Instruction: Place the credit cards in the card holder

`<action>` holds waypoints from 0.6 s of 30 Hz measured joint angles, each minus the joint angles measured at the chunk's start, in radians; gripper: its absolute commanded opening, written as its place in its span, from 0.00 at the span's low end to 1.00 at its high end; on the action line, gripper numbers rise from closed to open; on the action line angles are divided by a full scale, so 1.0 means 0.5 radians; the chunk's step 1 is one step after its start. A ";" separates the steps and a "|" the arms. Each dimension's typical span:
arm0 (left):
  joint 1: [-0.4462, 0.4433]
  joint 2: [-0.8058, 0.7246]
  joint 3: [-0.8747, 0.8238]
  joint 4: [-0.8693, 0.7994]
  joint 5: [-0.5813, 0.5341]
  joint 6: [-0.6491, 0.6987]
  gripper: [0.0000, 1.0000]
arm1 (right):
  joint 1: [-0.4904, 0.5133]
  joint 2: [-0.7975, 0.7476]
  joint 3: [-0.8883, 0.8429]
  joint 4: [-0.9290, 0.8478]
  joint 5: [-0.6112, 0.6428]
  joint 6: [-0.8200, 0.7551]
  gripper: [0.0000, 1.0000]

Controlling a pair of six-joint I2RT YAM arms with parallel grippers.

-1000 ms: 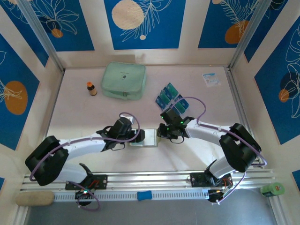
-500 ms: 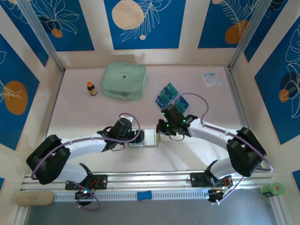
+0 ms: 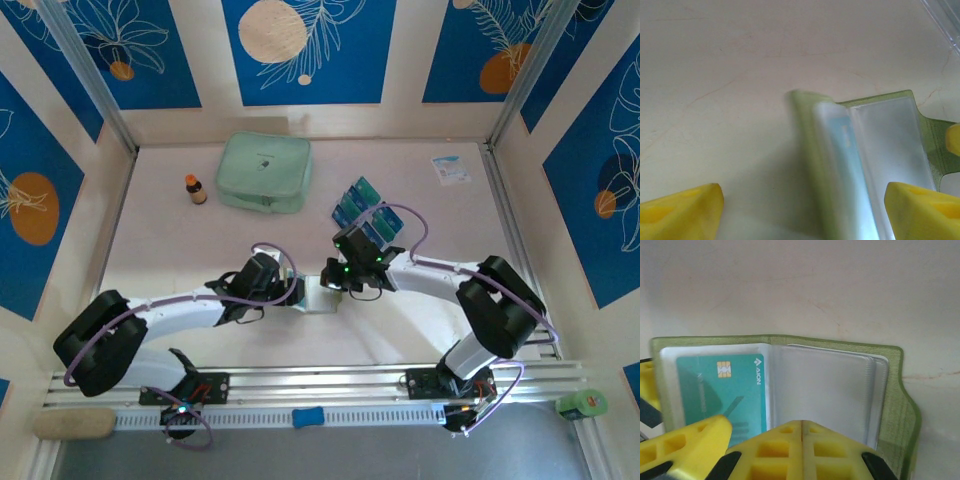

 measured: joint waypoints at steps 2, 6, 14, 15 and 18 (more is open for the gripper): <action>0.000 0.000 0.000 0.000 0.000 0.000 0.84 | 0.000 0.027 0.000 0.011 -0.016 0.000 0.00; 0.000 0.000 -0.001 0.000 -0.001 0.001 0.84 | 0.000 0.057 0.000 0.016 -0.025 -0.001 0.00; -0.001 0.000 -0.001 -0.001 -0.014 0.014 0.84 | -0.011 0.060 0.000 0.017 -0.025 -0.002 0.00; -0.001 0.000 -0.001 -0.001 -0.014 0.014 0.84 | -0.013 0.060 0.000 0.018 -0.025 -0.002 0.00; 0.000 -0.001 -0.001 -0.002 -0.014 0.014 0.84 | -0.014 0.065 0.000 0.019 -0.032 -0.003 0.00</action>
